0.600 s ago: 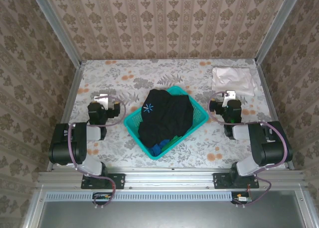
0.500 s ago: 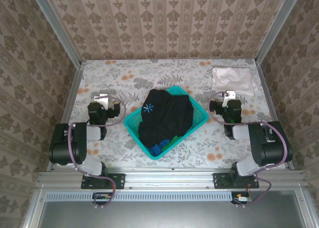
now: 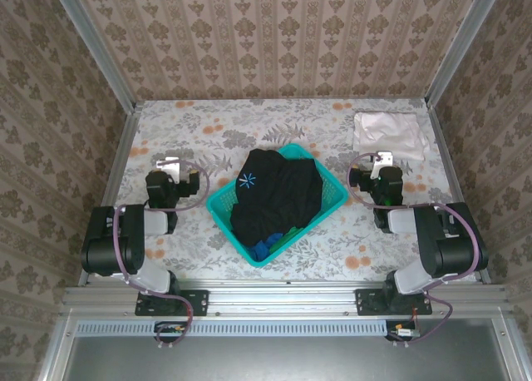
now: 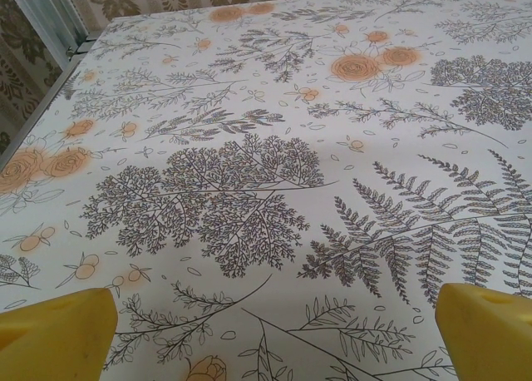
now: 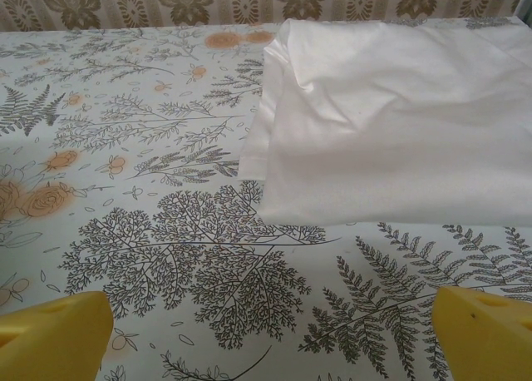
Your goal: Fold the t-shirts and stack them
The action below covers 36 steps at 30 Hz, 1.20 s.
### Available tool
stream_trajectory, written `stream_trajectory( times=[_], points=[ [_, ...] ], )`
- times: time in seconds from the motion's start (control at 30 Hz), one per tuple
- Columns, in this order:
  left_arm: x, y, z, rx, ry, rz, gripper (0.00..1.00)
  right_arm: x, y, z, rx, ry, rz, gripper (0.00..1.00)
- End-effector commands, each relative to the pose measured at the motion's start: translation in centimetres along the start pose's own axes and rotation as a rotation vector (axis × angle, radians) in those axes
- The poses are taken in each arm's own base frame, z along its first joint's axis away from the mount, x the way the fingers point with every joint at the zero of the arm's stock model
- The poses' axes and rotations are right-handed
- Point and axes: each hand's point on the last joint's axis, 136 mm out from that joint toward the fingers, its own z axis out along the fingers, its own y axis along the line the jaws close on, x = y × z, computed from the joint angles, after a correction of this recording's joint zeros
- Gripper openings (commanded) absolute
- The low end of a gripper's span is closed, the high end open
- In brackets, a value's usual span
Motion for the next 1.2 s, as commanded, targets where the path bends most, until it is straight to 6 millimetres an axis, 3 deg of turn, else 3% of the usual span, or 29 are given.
stream_trajectory(
  times=[0.0, 0.17, 0.3, 0.4, 0.47, 0.53, 0.6, 0.63, 0.67, 0.7, 0.77, 0.93, 0.97, 1.07, 1.17],
  points=[
    [-1.6, 0.6, 0.2, -0.017, -0.024, -0.003, 1.00, -0.8, 0.3, 0.3, -0.020, -0.017, -0.009, 1.00],
    [-5.2, 1.4, -0.4, -0.037, 0.096, -0.054, 1.00, -0.8, 0.2, 0.3, -0.018, -0.019, -0.009, 1.00],
    [-7.0, 1.5, -1.7, -0.041, 0.027, -0.115, 1.00, -0.8, 0.2, 0.2, -0.019, -0.021, -0.009, 1.00],
    [-7.7, 2.9, -3.8, -0.121, -0.068, -0.164, 1.00, -1.6, 0.3, -0.1, -0.017, -0.031, -0.009, 1.00],
    [-9.3, 3.4, -6.2, -0.142, -0.113, -0.271, 1.00, -3.8, 0.1, -1.5, 0.014, -0.007, -0.024, 1.00],
    [-9.5, 3.9, -8.5, -0.161, -0.085, -0.445, 1.00, -8.1, 0.6, -3.5, -0.004, -0.028, 0.031, 1.00],
    [-9.7, 3.2, -10.1, -0.090, -0.061, -0.556, 1.00, -11.4, 1.3, -5.5, -0.055, -0.059, 0.190, 1.00],
    [-9.9, 2.3, -10.3, -0.017, -0.056, -0.552, 1.00, -11.5, 0.8, -6.2, -0.023, -0.023, 0.359, 1.00],
    [-9.9, 1.3, -10.5, 0.045, -0.034, -0.540, 1.00, -10.1, -0.1, -6.9, 0.035, 0.055, 0.500, 1.00],
    [-9.7, 0.5, -10.5, 0.085, -0.005, -0.520, 1.00, -9.9, 0.4, -7.1, 0.006, 0.081, 0.550, 1.00],
    [-9.3, -2.1, -10.2, 0.190, 0.054, -0.450, 1.00, -9.3, 4.8, -7.8, -0.228, 0.152, 0.520, 1.00],
    [-8.6, -8.2, -9.2, 0.346, 0.181, -0.243, 1.00, -5.2, 9.8, -12.7, -0.239, 0.265, 0.393, 1.00],
    [-8.6, -9.7, -9.0, 0.388, 0.198, -0.195, 1.00, -4.5, 10.2, -13.9, -0.236, 0.271, 0.369, 1.00],
    [-7.7, -11.9, -7.7, 0.408, 0.264, -0.108, 1.00, -2.5, 10.0, -17.0, -0.228, 0.293, 0.326, 1.00],
    [-5.7, -11.9, -5.9, 0.292, 0.363, 0.003, 1.00, -0.3, 9.4, -19.0, -0.231, 0.332, 0.356, 1.00]
  ],
)
